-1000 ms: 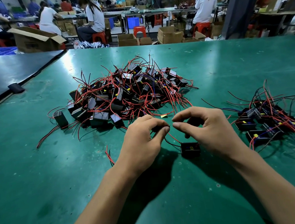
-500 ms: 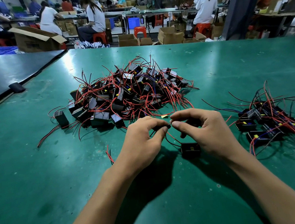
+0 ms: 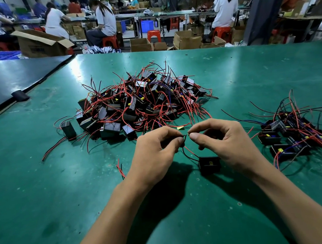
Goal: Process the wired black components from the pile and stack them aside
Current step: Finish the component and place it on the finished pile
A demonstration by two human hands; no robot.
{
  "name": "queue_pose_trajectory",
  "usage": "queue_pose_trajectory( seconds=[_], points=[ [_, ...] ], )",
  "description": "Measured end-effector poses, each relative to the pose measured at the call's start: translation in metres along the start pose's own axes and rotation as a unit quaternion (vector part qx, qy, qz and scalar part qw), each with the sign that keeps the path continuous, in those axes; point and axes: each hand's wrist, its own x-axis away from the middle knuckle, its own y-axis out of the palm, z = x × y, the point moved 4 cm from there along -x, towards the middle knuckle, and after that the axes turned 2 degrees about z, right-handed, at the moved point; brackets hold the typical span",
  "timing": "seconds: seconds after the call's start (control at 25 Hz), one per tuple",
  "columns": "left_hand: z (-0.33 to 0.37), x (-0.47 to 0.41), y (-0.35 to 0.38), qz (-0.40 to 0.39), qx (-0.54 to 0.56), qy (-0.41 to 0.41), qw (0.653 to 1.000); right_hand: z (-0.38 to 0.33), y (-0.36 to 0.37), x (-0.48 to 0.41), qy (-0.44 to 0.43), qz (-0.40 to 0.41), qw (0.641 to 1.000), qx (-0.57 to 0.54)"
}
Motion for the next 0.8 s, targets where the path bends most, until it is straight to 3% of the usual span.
queue_pose_trajectory(
  seconds=[0.24, 0.44, 0.8],
  points=[
    [0.002, 0.000, -0.003, 0.015, 0.006, 0.007, 1.000, 0.002, 0.002, 0.000, 0.016, -0.002, 1.000, 0.009],
    [0.003, 0.002, -0.002, 0.027, 0.013, 0.011, 0.999, 0.008, 0.014, 0.000, 0.074, -0.025, 0.994, -0.078],
    [0.000, 0.000, -0.003, 0.051, 0.010, 0.007, 0.999, 0.011, 0.021, 0.001, 0.068, -0.004, 0.993, -0.094]
  ],
)
